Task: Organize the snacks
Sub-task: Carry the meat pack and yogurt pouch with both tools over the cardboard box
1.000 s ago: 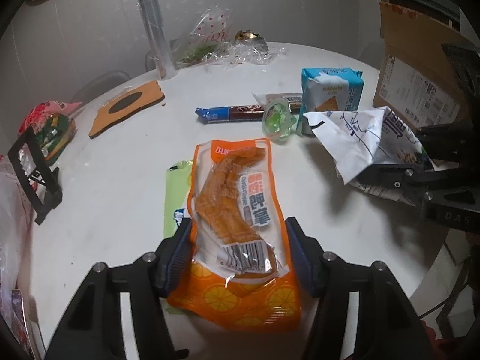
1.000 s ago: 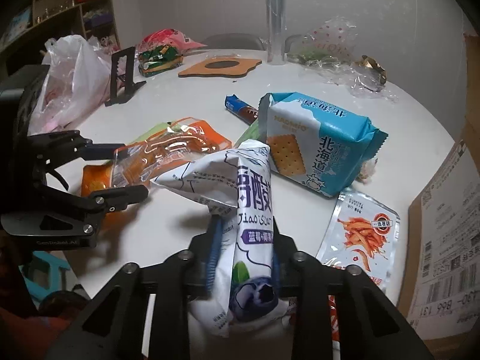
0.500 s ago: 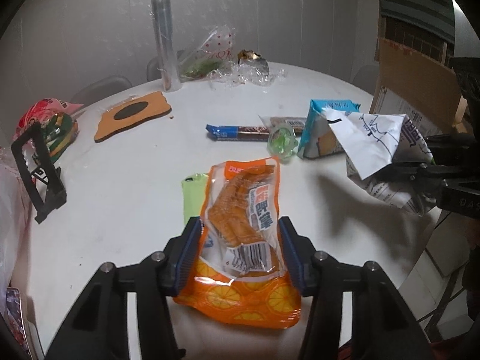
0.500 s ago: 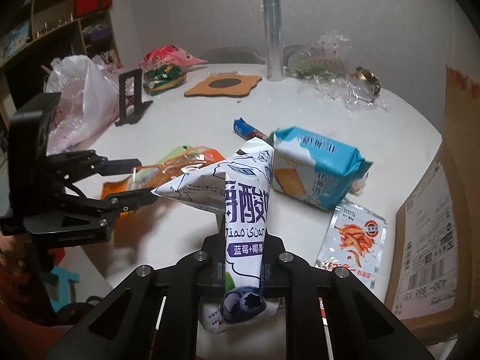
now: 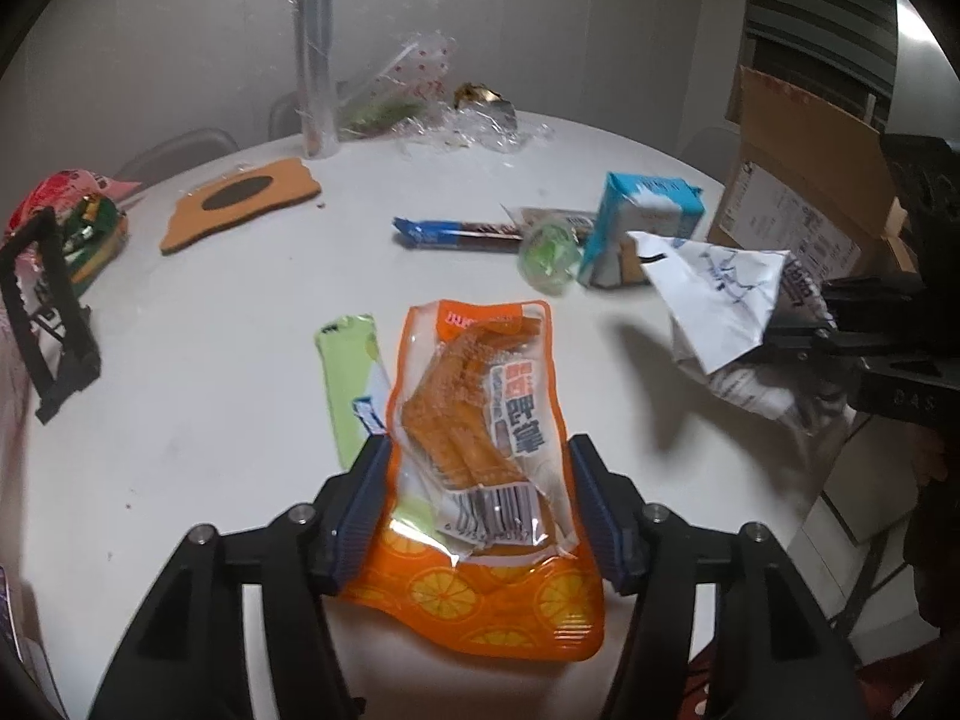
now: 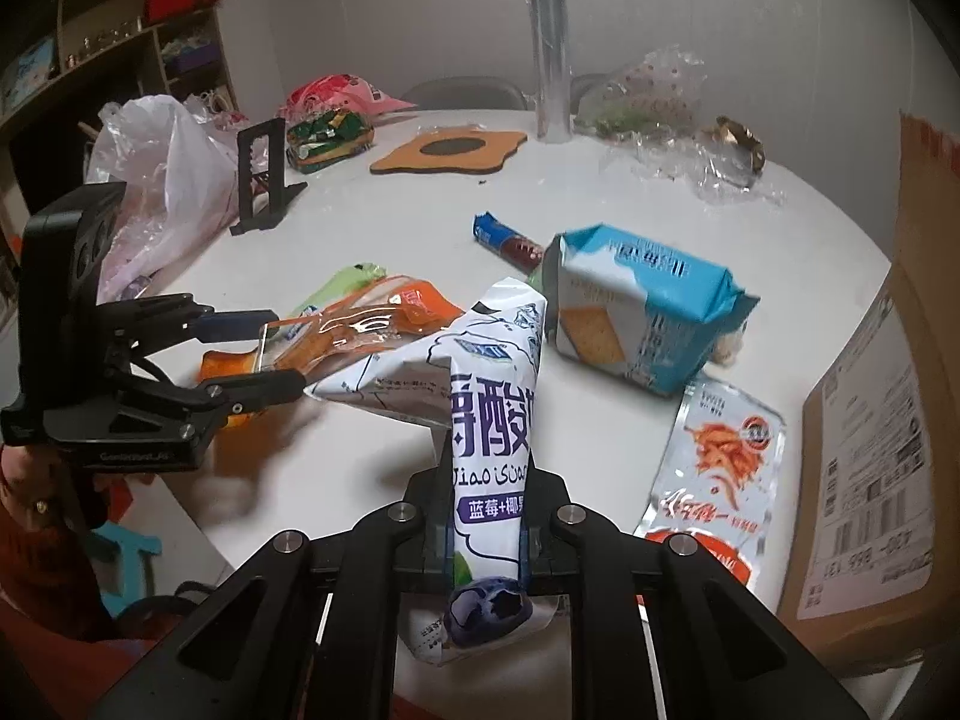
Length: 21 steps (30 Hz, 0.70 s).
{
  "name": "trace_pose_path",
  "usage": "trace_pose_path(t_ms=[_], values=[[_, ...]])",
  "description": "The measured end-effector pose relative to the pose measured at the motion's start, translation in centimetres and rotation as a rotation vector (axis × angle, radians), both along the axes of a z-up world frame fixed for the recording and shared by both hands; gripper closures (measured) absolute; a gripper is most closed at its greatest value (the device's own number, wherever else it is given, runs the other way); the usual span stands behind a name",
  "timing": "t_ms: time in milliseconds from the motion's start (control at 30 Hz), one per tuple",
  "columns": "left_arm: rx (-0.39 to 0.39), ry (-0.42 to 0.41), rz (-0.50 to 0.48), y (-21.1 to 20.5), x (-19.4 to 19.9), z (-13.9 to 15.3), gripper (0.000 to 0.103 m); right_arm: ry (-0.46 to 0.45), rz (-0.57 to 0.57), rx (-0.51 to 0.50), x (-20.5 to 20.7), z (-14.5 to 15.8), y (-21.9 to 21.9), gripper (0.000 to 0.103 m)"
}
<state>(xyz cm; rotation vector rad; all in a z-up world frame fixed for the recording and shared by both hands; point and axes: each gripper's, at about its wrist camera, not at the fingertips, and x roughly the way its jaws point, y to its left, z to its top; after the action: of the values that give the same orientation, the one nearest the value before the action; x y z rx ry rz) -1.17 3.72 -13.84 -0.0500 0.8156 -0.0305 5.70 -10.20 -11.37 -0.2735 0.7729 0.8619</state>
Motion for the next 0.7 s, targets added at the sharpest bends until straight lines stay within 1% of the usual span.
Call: trace_pose_path(t_ms=[133,233,333,433,533,633,700], values=[[0.065,0.016,-0.02,-1.0,0.1,-0.2,0.044,0.012,0.003,0.01,0.3,-0.4,-0.2,0.095],[0.083,0.025,-0.037,-1.7,0.3,-0.2,0.043,0.014,0.002,0.023,0.5,-0.4,-0.4,0.095],[0.106,0.027,-0.039,-2.5,0.5,-0.2,0.043,-0.006,-0.011,0.005,0.4,-0.4,-0.6,0.096],[0.105,0.03,-0.062,-3.3,0.8,-0.2,0.043,0.002,-0.014,0.007,0.4,-0.2,-1.1,0.096],[0.12,0.035,-0.075,-4.1,1.2,-0.3,0.043,-0.002,-0.025,0.013,0.3,0.0,-1.6,0.096],[0.119,0.039,-0.086,-4.8,1.7,-0.5,0.043,0.018,-0.015,0.034,0.6,-0.1,-1.8,0.094],[0.12,0.045,-0.084,-5.0,1.9,-0.7,0.042,0.021,-0.004,0.029,0.8,-0.4,-1.7,0.091]])
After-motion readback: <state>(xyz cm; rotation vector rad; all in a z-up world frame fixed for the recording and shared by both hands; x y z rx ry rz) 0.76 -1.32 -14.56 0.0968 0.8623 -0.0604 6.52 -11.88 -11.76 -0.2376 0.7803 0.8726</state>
